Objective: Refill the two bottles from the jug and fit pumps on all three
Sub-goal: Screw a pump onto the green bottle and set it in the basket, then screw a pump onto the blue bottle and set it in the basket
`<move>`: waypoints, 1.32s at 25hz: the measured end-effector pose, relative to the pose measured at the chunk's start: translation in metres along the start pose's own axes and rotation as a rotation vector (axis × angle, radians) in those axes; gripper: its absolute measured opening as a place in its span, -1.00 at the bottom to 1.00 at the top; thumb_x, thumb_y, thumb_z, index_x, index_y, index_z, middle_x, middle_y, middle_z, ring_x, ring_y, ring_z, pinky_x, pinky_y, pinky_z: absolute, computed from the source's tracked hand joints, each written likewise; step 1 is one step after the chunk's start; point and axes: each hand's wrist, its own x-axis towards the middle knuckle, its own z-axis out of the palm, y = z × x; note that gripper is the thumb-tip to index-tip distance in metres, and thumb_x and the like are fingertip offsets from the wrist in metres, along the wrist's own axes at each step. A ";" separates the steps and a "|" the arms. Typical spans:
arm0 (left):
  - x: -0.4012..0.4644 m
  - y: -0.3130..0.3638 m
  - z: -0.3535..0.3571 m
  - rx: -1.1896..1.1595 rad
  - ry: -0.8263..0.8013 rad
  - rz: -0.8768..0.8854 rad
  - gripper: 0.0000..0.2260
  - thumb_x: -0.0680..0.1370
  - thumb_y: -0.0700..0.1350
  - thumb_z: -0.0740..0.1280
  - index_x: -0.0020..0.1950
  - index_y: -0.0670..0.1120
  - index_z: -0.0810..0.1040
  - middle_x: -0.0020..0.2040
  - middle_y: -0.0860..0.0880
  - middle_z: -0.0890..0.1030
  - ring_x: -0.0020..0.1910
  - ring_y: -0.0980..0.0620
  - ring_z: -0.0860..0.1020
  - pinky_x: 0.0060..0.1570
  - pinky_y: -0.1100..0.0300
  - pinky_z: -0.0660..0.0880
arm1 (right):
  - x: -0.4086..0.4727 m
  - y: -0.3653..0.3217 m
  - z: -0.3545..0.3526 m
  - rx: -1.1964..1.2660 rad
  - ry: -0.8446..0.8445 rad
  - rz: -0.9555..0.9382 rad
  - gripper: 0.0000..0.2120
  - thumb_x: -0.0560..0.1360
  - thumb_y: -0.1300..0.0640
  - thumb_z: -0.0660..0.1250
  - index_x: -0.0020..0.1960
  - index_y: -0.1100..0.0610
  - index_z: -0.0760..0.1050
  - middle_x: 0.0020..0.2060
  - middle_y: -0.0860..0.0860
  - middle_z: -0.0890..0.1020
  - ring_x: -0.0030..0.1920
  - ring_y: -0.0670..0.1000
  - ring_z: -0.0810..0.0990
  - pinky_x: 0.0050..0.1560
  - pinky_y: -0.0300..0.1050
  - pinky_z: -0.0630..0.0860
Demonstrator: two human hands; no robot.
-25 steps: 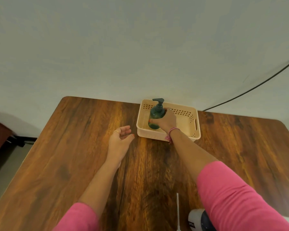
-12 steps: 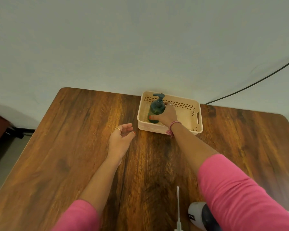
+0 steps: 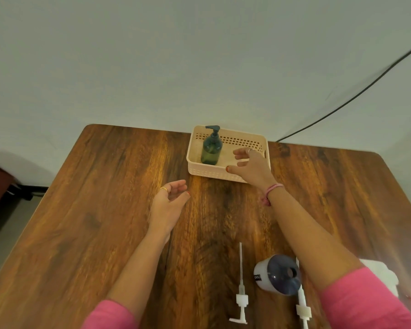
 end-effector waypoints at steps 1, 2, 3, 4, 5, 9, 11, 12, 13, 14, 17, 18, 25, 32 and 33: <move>-0.008 -0.003 0.001 0.000 -0.004 -0.005 -0.76 0.52 -0.22 0.34 0.15 -0.01 0.56 0.05 0.05 0.60 0.06 0.10 0.55 0.10 0.09 0.53 | -0.017 0.000 -0.005 -0.004 -0.015 -0.020 -0.56 0.38 0.11 0.50 0.20 0.05 0.44 0.08 -0.04 0.53 0.05 -0.01 0.54 -0.03 -0.24 0.48; -0.018 -0.006 0.002 0.000 -0.010 -0.013 -0.77 0.51 -0.22 0.34 0.14 0.00 0.56 0.05 0.05 0.61 0.06 0.10 0.56 0.10 0.09 0.53 | -0.035 0.000 -0.011 -0.008 -0.030 -0.039 -0.59 0.39 0.11 0.48 0.18 0.03 0.44 0.06 -0.05 0.53 0.05 -0.02 0.55 -0.07 -0.30 0.46; -0.027 -0.009 0.004 -0.001 -0.016 -0.017 -0.77 0.51 -0.22 0.35 0.14 0.00 0.56 0.05 0.04 0.61 0.05 0.10 0.56 0.09 0.09 0.53 | -0.052 0.001 -0.016 -0.008 -0.040 -0.057 -0.61 0.39 0.11 0.48 0.17 0.03 0.45 0.05 -0.05 0.54 0.05 -0.04 0.55 -0.10 -0.36 0.43; -0.036 -0.012 0.005 0.000 -0.022 -0.018 -0.77 0.51 -0.22 0.35 0.14 -0.01 0.57 0.05 0.04 0.61 0.05 0.11 0.56 0.09 0.10 0.53 | -0.070 0.001 -0.020 -0.001 -0.046 -0.071 -0.61 0.39 0.11 0.48 0.17 0.03 0.45 0.05 -0.06 0.56 0.04 -0.07 0.56 -0.11 -0.40 0.42; -0.046 -0.016 0.007 0.001 -0.028 -0.019 -0.77 0.51 -0.22 0.35 0.15 -0.01 0.57 0.06 0.03 0.61 0.05 0.10 0.56 0.09 0.10 0.53 | -0.088 0.002 -0.023 0.016 -0.048 -0.081 -0.60 0.39 0.10 0.48 0.18 0.04 0.47 0.04 -0.06 0.57 0.02 -0.09 0.57 -0.12 -0.43 0.42; -0.079 -0.030 0.015 0.005 -0.056 -0.043 -0.76 0.51 -0.23 0.34 0.16 -0.04 0.56 0.07 0.00 0.61 0.07 0.07 0.56 0.09 0.12 0.51 | -0.155 0.012 -0.026 0.151 -0.078 -0.093 -0.62 0.39 0.12 0.49 0.17 0.02 0.49 0.02 -0.08 0.60 -0.02 -0.12 0.61 -0.06 -0.40 0.52; -0.093 -0.039 0.018 0.013 -0.052 -0.052 -0.76 0.51 -0.23 0.34 0.16 -0.04 0.56 0.07 0.00 0.61 0.07 0.06 0.56 0.08 0.13 0.50 | -0.184 0.025 -0.021 0.203 -0.094 -0.085 -0.67 0.40 0.17 0.48 0.13 0.01 0.50 0.01 -0.04 0.62 -0.03 -0.09 0.63 -0.01 -0.31 0.56; -0.100 -0.043 0.020 0.023 -0.053 -0.054 -0.76 0.51 -0.23 0.34 0.16 -0.04 0.56 0.07 0.01 0.61 0.08 0.07 0.56 0.09 0.13 0.50 | -0.197 0.032 -0.019 0.223 -0.096 -0.078 -0.69 0.41 0.19 0.46 0.11 0.00 0.50 0.00 -0.02 0.63 -0.03 -0.07 0.64 0.01 -0.26 0.58; -0.107 -0.047 0.022 0.032 -0.055 -0.058 -0.76 0.51 -0.23 0.34 0.15 -0.03 0.56 0.06 0.02 0.61 0.08 0.07 0.56 0.09 0.13 0.50 | -0.207 0.040 -0.016 0.231 -0.097 -0.073 -0.71 0.42 0.21 0.45 0.10 0.01 0.50 0.00 -0.01 0.63 -0.03 -0.06 0.64 0.02 -0.23 0.58; -0.112 -0.050 0.023 0.040 -0.058 -0.062 -0.77 0.51 -0.23 0.34 0.15 -0.03 0.56 0.06 0.02 0.61 0.08 0.08 0.56 0.09 0.14 0.50 | -0.215 0.049 -0.012 0.223 -0.099 -0.070 -0.72 0.43 0.23 0.43 0.10 0.02 0.51 0.00 0.00 0.63 -0.04 -0.06 0.64 0.03 -0.22 0.58; -0.128 -0.058 0.028 0.068 -0.073 -0.064 -0.77 0.51 -0.22 0.34 0.13 -0.02 0.56 0.06 0.02 0.61 0.07 0.09 0.56 0.07 0.15 0.51 | -0.234 0.075 0.001 0.109 -0.122 -0.064 -0.74 0.47 0.25 0.36 0.15 0.08 0.52 0.01 -0.02 0.63 -0.04 -0.13 0.63 -0.02 -0.36 0.54; -0.132 -0.061 0.029 0.082 -0.079 -0.062 -0.77 0.51 -0.22 0.35 0.14 -0.02 0.57 0.07 0.02 0.62 0.06 0.09 0.56 0.07 0.15 0.51 | -0.239 0.084 0.007 0.054 -0.140 -0.061 -0.74 0.49 0.27 0.33 0.16 0.09 0.52 0.02 -0.03 0.62 -0.03 -0.14 0.61 0.00 -0.38 0.53; -0.148 -0.070 0.034 0.138 -0.081 -0.070 -0.77 0.51 -0.19 0.35 0.15 0.00 0.56 0.06 0.05 0.61 0.08 0.08 0.56 0.16 0.06 0.52 | -0.247 0.134 0.033 -0.685 -0.489 -0.339 -0.46 0.49 0.44 0.21 0.41 0.10 0.33 0.40 0.05 0.34 0.23 0.15 0.51 0.17 -0.06 0.50; -0.159 -0.077 0.039 0.119 -0.065 -0.088 -0.77 0.51 -0.21 0.35 0.14 -0.01 0.56 0.05 0.05 0.62 0.06 0.11 0.56 0.04 0.18 0.51 | -0.249 0.158 0.052 -0.749 -0.530 -0.462 -0.57 0.54 0.38 0.22 0.39 0.19 0.37 0.45 0.08 0.29 0.33 0.16 0.35 0.31 -0.06 0.38; -0.159 -0.077 0.040 0.115 -0.064 -0.091 -0.77 0.51 -0.21 0.34 0.15 -0.01 0.56 0.05 0.05 0.62 0.05 0.12 0.56 0.00 0.21 0.51 | -0.247 0.157 0.050 -0.686 -0.506 -0.475 -0.57 0.52 0.39 0.24 0.36 0.19 0.41 0.42 0.08 0.34 0.31 0.15 0.38 0.30 -0.09 0.39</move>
